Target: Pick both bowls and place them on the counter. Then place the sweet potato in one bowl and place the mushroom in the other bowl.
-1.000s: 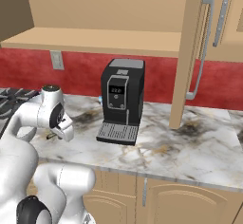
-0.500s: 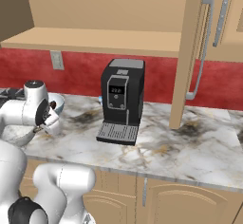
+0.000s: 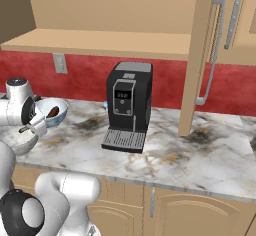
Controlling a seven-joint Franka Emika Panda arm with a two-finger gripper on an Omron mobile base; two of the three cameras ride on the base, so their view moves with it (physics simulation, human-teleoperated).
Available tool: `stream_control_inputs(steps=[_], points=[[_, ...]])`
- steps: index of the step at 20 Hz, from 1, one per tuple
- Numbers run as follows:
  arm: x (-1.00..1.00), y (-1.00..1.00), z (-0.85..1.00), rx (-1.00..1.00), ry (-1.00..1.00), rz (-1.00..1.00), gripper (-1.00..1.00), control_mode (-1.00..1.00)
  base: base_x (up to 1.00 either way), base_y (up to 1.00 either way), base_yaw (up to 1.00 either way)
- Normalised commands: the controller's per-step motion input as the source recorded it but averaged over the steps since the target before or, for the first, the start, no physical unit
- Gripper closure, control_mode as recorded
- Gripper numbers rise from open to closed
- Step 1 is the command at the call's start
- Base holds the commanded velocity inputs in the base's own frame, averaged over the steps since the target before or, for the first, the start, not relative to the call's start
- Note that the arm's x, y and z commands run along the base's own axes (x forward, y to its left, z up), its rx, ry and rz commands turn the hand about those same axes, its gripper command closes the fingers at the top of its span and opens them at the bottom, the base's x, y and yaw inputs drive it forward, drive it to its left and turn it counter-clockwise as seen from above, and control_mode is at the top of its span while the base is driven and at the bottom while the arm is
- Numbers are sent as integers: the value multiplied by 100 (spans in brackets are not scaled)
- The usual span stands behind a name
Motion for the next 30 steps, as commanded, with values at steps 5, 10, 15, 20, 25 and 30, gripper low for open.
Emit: stream_control_inputs(steps=[5, 10, 15, 20, 25, 30], points=[[14, 59, 20, 0, 0, 0, 100, -100, 0, 0, 0], [16, 66, -9, -1, -1, 0, 100, -100, 0, 0, 0], [25, 54, -24, -4, -5, 0, 100, -100, 0, 0, 0], [12, 18, -55, -13, 5, 0, 100, -100, 0, 0, 0], [6, 3, -48, -11, 2, 0, 100, -100, 0, 0, 0], [7, 0, -25, -1, 0, 0, 100, -100, 0, 0, 0]])
